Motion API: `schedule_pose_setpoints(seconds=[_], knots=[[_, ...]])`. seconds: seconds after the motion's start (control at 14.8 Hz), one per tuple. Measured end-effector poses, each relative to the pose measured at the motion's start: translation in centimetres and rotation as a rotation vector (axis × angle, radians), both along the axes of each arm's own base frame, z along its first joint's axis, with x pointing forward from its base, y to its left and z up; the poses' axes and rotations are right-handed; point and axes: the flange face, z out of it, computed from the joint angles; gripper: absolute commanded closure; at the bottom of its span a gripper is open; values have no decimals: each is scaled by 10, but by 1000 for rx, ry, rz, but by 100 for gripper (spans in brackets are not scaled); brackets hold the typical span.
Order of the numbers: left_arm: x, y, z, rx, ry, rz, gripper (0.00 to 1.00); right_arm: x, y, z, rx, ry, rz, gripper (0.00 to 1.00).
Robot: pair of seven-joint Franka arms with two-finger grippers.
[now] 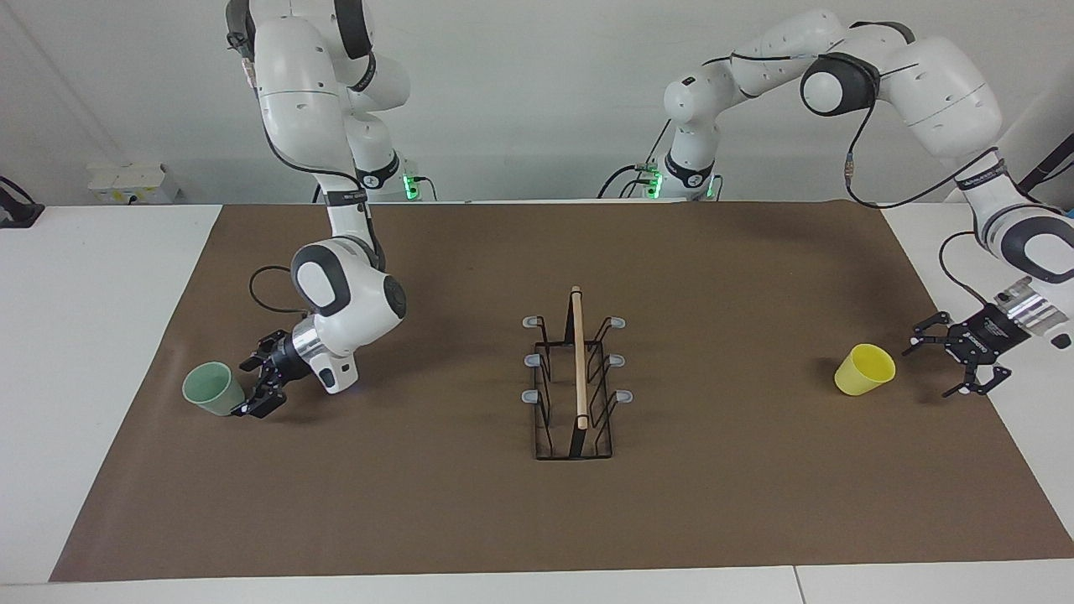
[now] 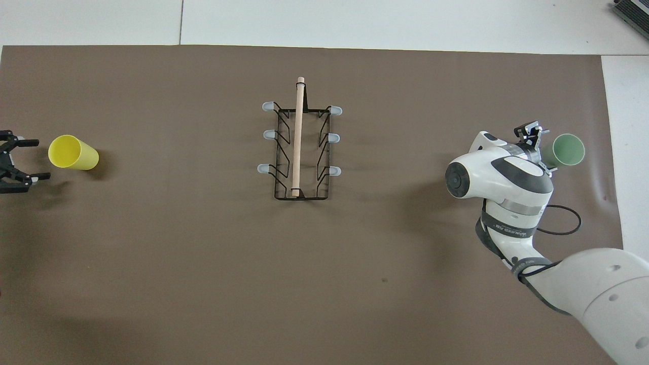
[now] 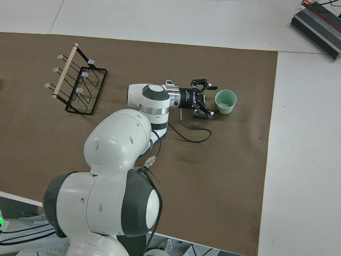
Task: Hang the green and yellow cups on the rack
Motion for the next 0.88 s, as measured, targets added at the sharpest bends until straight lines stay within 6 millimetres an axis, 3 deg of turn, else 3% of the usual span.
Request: schedule_pose_setpoints(seconds=[0.14, 0.34, 0.81, 0.88], knots=[[-11, -11, -4, -42, -2, 44, 0, -9, -12, -11, 3, -14, 6, 0], [-18, -28, -12, -79, -16, 118, 0, -11, -16, -13, 6, -18, 1, 0], [-4, -87, -25, -73, -51, 214, 0, -9, -33, -13, -11, -27, 51, 0], [-2, -92, -25, -64, -57, 219, 1, -10, -36, -14, -9, -25, 55, 16]])
